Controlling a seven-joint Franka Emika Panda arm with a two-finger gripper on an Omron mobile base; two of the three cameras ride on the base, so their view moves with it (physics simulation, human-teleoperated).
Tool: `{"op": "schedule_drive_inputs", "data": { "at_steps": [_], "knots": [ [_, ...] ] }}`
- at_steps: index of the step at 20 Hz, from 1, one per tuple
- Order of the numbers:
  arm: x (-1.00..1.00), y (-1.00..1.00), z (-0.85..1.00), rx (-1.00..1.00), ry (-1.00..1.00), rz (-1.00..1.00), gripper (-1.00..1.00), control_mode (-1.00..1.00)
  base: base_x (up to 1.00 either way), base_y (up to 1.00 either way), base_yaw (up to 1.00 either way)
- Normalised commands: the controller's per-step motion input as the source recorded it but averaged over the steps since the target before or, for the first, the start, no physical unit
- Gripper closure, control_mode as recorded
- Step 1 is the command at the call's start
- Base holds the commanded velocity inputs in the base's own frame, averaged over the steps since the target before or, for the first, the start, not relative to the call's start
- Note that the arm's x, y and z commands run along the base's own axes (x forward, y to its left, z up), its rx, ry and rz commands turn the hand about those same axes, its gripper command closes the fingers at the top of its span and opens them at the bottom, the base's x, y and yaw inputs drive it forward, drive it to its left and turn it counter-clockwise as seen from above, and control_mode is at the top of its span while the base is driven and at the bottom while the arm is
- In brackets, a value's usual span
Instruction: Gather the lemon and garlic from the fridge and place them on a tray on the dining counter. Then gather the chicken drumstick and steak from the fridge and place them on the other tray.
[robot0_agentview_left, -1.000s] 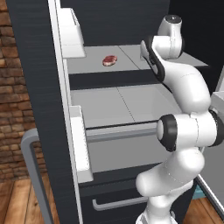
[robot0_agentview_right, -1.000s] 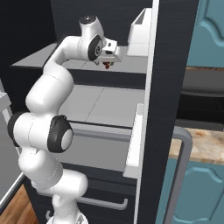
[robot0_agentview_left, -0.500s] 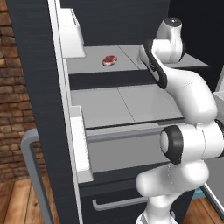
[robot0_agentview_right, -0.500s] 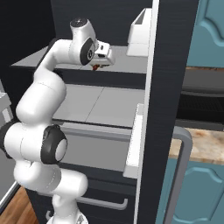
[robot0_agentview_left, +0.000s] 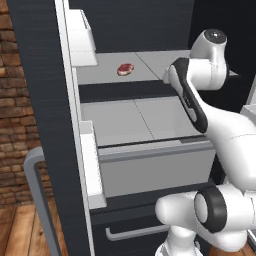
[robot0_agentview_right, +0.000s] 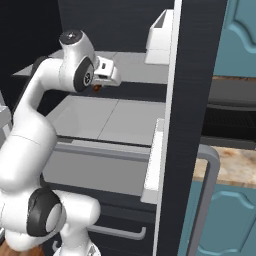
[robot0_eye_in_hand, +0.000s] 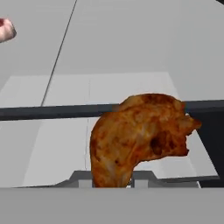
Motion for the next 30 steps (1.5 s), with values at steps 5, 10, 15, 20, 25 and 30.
{"op": "schedule_drive_inputs", "data": {
  "at_steps": [5,10,15,20,25,30],
  "knots": [
    [-1.0,0.09,0.05,0.06,0.0,0.0,1.0,-1.0,0.0,0.0,0.0],
    [-0.93,0.27,0.02,0.02,0.0,0.0,1.0,-1.0,0.0,0.0,0.0],
    [-0.99,0.24,0.0,0.0,0.0,0.0,1.0,-1.0,0.0,0.0,0.0],
    [-1.0,0.11,0.0,0.0,0.0,0.0,1.0,-1.0,0.0,0.0,0.0],
    [-0.91,0.02,-0.03,0.0,0.01,-0.02,1.0,-1.0,0.0,0.0,0.0],
    [-0.02,0.0,-0.01,0.0,0.0,0.0,1.0,-1.0,0.0,0.0,0.0]
  ]
}}
